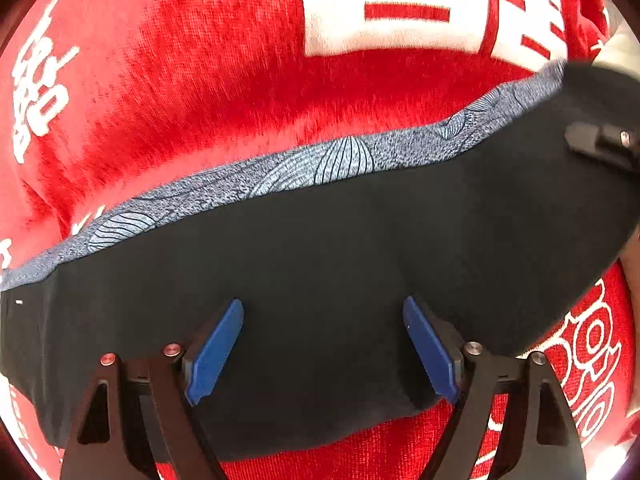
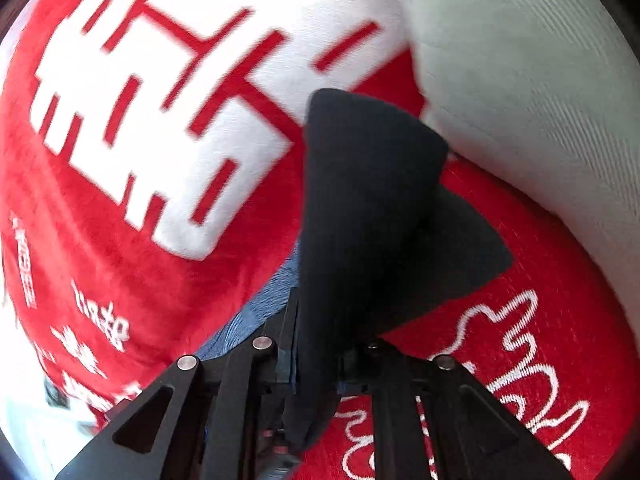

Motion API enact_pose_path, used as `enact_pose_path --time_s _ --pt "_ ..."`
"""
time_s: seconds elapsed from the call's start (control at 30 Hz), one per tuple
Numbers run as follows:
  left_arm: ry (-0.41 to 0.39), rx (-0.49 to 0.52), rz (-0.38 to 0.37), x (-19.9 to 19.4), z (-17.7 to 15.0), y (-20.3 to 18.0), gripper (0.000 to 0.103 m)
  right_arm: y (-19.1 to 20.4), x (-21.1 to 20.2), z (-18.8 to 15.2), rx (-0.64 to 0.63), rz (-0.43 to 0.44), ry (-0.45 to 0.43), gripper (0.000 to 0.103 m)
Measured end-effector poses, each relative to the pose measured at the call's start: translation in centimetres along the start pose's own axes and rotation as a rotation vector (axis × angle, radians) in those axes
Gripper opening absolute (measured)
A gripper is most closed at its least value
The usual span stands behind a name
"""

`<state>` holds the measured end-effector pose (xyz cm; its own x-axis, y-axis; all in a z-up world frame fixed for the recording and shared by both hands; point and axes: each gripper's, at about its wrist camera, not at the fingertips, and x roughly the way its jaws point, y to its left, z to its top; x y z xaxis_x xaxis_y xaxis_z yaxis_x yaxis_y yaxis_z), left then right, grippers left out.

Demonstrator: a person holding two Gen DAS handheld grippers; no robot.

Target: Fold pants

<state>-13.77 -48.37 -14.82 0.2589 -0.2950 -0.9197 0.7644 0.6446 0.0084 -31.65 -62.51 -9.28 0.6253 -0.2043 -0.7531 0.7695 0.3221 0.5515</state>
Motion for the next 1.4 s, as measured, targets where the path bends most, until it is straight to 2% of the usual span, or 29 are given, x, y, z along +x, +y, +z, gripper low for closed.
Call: enact_pose_path --time_s 0.07,0.2,0.37,0.47,0.57,0.7,0.83,0.9,1.03,1.13,1.17,1.27,1.33,1.4 --pt "0.003 -0.037 -0.033 0.0 0.1 0.7 0.084 1.6 -0.4 -0.3 -0.067 -0.004 -0.01 0.013" --pt "-0.033 -0.017 -0.046 -0.4 -0.5 1.0 0.084 4.6 -0.7 -0.8 -0.168 -0.017 -0.013 0.013" --pt "-0.027 -0.028 -0.102 -0.6 -0.8 2.7 0.083 8.5 -1.0 -2.1 -0.281 -0.049 -0.041 0.013" --pt "0.06 -0.069 -0.181 -1.8 -0.3 5.2 0.083 11.4 -1.5 -3.2 -0.383 -0.07 -0.054 0.013" --pt "0.056 -0.159 -0.22 -4.7 -0.1 10.2 0.083 15.0 -1.9 -4.7 -0.488 -0.085 -0.072 0.013" --pt "0.03 -0.206 -0.164 -8.1 -1.2 18.8 0.083 19.7 -1.4 -8.0 -0.658 -0.127 -0.082 0.013" --pt "0.047 -0.207 -0.085 -9.6 -2.9 26.8 0.083 24.1 0.8 -12.9 -0.798 -0.173 -0.065 0.014" --pt "0.059 -0.208 -0.041 -10.2 -4.2 30.1 0.083 25.9 2.9 -16.1 -0.851 -0.202 -0.044 0.014" --pt "0.104 -0.25 -0.01 -9.6 -6.6 35.6 0.083 28.0 8.9 -22.6 -0.986 -0.307 0.032 0.015" --pt "0.124 -0.282 0.005 -8.7 -8.1 37.2 0.083 27.6 12.3 -26.6 -1.075 -0.396 0.092 0.017" --pt "0.13 -0.293 0.004 -8.5 -8.5 37.7 0.083 27.5 13.5 -28.3 -1.128 -0.454 0.087 0.02" --pt "0.144 -0.312 -0.009 -7.8 -9.2 38.8 0.083 27.5 14.0 -31.3 -1.256 -0.552 0.014 0.029" --pt "0.146 -0.319 -0.023 -7.4 -9.1 38.7 0.083 27.8 13.2 -32.2 -1.29 -0.537 0.018 0.042" --pt "0.148 -0.316 -0.038 -7.8 -8.7 38.3 0.083 27.9 11.9 -32.4 -1.29 -0.479 0.048 0.05"
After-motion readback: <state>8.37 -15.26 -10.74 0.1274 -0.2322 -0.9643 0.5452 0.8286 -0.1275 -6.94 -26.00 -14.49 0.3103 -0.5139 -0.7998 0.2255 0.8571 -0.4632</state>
